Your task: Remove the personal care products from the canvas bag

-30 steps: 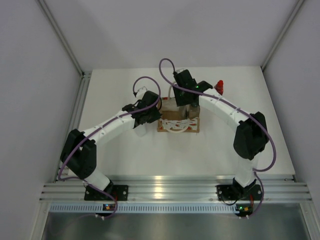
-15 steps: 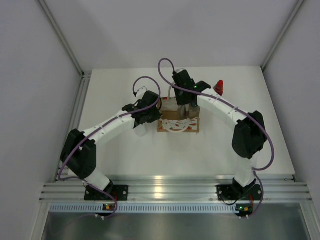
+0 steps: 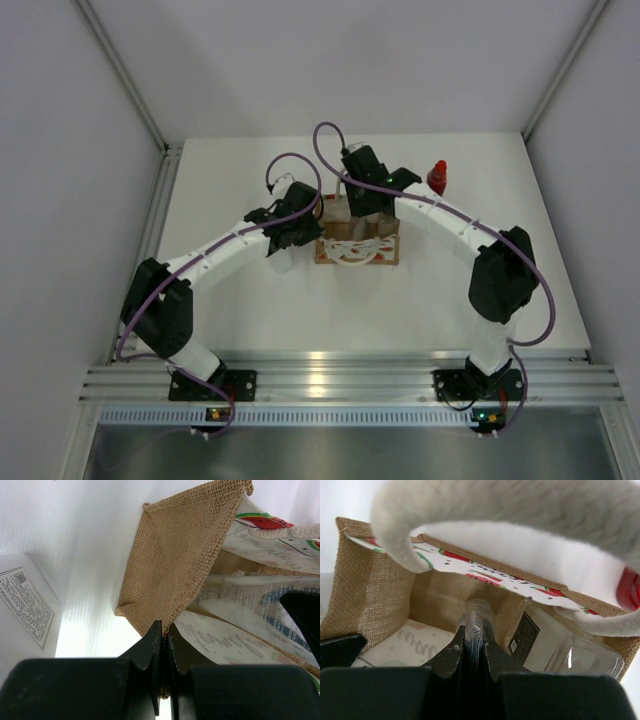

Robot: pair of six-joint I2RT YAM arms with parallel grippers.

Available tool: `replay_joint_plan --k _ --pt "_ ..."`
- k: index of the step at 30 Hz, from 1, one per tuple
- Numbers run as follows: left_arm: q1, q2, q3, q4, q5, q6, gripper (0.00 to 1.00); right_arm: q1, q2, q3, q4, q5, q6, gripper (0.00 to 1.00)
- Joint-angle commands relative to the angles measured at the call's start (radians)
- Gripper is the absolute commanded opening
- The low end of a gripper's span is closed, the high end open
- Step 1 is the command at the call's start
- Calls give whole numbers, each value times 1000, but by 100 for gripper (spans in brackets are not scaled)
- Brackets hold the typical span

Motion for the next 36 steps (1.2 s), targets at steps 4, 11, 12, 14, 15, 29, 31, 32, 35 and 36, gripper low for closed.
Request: replay_joint_plan --k 4,11,12,14,15,29,31,32,35,36 --pt "-2 -6 5 8 -22 -17 0 31 -150 1 43 -50 10 0" --pt "0 -6 5 7 -25 -23 0 33 -232 3 30 -87 -19 0" --pt "0 -7 5 7 -27 -23 0 33 -248 9 26 -87 -22 0" --pt "0 -9 2 5 -28 -21 0 33 -264 15 9 -85 -30 0" --pt "0 -9 2 5 -30 -23 0 31 -284 21 3 -81 -33 0" --pt "0 -19 -9 5 -33 -37 0 -188 -529 64 -40 -163 -29 0" --pt "0 -19 -8 5 -33 -37 0 -234 -555 64 -57 -192 -32 0" --pt "0 -19 -8 7 -35 -37 0 -285 -564 63 -60 -206 -33 0" --pt "0 -16 -2 5 -35 -34 0 -367 -592 66 -82 -216 -44 0" --pt "0 -16 0 7 -33 -34 0 -386 -598 67 -89 -208 -47 0"
